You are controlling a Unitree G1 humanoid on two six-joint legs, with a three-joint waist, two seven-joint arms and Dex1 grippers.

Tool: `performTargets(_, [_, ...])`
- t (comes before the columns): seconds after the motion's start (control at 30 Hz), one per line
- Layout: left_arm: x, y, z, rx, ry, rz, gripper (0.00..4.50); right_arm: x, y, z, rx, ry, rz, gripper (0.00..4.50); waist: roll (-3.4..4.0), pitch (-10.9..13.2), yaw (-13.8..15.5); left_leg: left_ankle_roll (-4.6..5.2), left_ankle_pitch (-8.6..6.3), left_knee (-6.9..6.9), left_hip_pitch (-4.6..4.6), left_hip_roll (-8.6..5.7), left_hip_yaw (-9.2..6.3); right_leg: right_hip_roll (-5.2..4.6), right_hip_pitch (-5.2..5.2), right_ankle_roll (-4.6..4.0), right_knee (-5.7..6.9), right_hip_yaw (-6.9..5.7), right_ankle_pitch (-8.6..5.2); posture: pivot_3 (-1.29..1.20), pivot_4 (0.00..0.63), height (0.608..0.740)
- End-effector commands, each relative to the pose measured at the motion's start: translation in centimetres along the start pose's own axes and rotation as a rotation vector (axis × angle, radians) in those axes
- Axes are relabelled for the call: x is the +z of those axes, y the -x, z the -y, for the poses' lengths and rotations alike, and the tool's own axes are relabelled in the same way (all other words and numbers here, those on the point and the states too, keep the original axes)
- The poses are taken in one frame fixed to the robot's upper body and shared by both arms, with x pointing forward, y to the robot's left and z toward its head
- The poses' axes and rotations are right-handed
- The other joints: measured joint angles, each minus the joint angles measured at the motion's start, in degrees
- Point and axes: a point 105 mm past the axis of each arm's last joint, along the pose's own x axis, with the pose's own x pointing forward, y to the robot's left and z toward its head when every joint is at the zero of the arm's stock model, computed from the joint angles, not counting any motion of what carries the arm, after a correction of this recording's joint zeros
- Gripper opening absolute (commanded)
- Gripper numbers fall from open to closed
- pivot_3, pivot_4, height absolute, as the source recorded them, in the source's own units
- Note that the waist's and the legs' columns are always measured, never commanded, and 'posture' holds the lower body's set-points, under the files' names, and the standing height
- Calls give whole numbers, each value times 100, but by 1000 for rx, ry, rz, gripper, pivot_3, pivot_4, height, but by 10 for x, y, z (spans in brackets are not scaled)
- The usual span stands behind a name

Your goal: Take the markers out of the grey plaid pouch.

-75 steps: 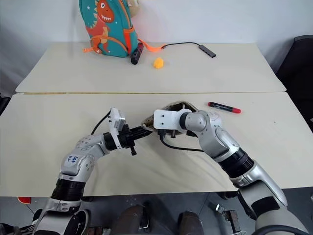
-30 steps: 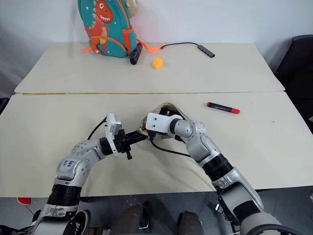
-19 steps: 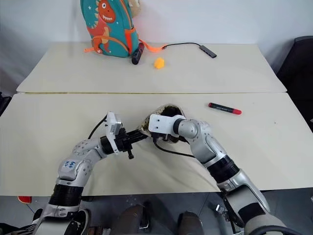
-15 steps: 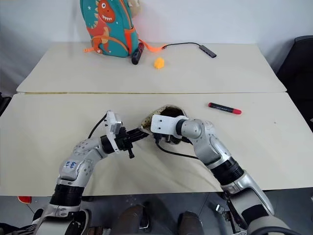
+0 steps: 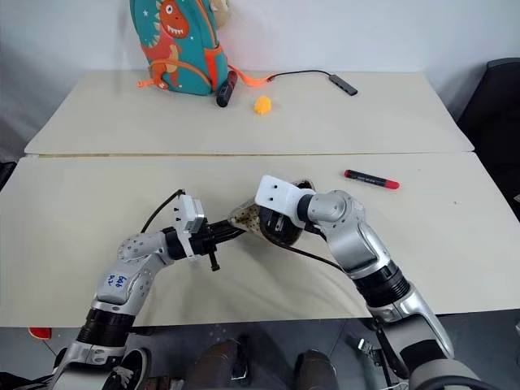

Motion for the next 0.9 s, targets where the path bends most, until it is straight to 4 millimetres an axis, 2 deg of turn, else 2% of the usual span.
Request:
performTargets(0.03, [-1, -1, -7, 40, -47, 5, 0, 7, 17, 14, -45, 23, 26, 600, 0, 0, 22, 0, 0, 0, 0, -1, -1, -1, 1, 0, 0, 0, 0, 0, 150, 740])
performTargets(0.13, [0, 1, -21, 110, -77, 11, 0, 4, 26, 7, 30, 67, 28, 600, 0, 0, 25, 1, 0, 2, -2, -4, -3, -4, 0, 0, -2, 0, 0, 0, 150, 740])
performTargets(0.3, [-5, 6, -28, 135, -87, -3, 0, 0, 39, 5, 75, 128, 28, 600, 0, 0, -5, 2, 0, -1, -1, -2, 2, -2, -3, 1, 0, -8, 0, 0, 150, 740])
performTargets(0.6, [-8, 6, -34, 174, -101, -7, 0, 15, 49, -4, 150, 85, 119, 600, 0, 0, 8, 3, 0, 3, -1, -1, 0, -4, 1, 1, -1, -9, 0, 0, 150, 740])
performTargets(0.73, [-6, 7, -38, 189, -105, -4, 0, 29, 55, -3, 166, 30, 200, 600, 0, 0, 20, 4, 0, 7, -2, -1, -3, -6, 2, 1, -2, -9, 0, 0, 150, 740])
performTargets(0.9, [-7, 8, -39, 203, -100, 1, 0, 19, 63, -4, 203, 19, 203, 600, 0, 0, 19, 5, -1, 8, -2, -2, -4, -6, 4, 1, -1, -9, 1, 0, 150, 740])
